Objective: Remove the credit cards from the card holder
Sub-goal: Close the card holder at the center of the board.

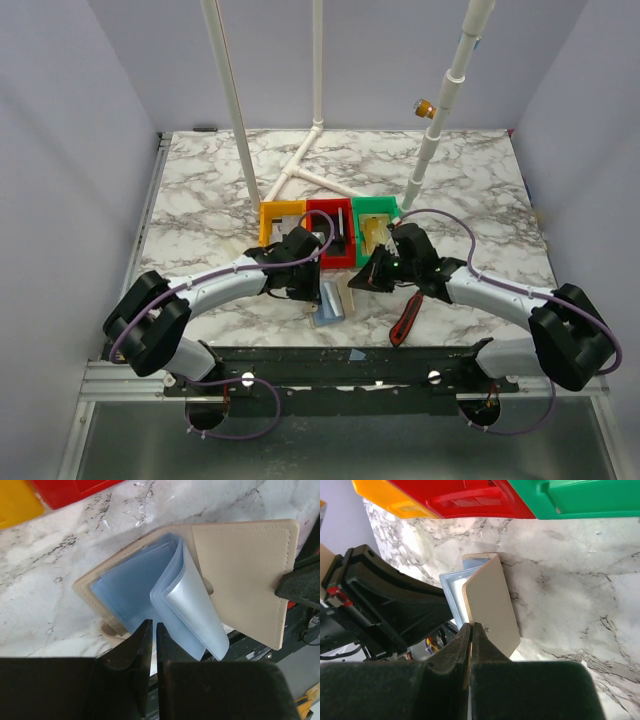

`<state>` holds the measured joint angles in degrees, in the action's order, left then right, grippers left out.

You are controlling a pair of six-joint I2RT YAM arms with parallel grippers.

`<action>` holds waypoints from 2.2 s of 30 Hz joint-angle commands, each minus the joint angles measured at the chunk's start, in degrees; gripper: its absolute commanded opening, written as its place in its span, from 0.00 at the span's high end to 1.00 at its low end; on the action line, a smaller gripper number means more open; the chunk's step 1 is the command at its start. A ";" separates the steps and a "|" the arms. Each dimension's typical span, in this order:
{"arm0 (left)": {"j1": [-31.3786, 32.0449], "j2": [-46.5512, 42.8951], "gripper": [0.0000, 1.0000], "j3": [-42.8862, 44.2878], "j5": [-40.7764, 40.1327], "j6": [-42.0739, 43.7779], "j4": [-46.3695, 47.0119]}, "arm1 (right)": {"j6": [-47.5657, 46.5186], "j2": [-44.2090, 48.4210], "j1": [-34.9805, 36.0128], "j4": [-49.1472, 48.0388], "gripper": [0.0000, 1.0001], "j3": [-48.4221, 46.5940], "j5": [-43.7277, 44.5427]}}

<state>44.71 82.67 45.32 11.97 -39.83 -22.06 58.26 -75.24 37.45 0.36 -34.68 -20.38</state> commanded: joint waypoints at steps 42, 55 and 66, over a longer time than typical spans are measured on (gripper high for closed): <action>-2.26 -6.56 1.00 -9.14 -9.52 -1.20 -2.37 | 0.31 -9.82 11.68 1.91 0.76 -11.81 7.76; -3.83 -4.38 1.00 -10.23 -6.26 -1.99 2.73 | 2.96 -19.88 14.76 -4.23 0.74 -13.24 7.73; -4.19 -7.14 1.00 -6.09 -4.58 -1.61 0.56 | 2.66 -23.22 14.67 -2.03 0.60 -11.90 12.54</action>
<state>40.66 78.24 36.29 6.90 -41.85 -19.77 61.52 -97.25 51.92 -3.01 -46.81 -11.75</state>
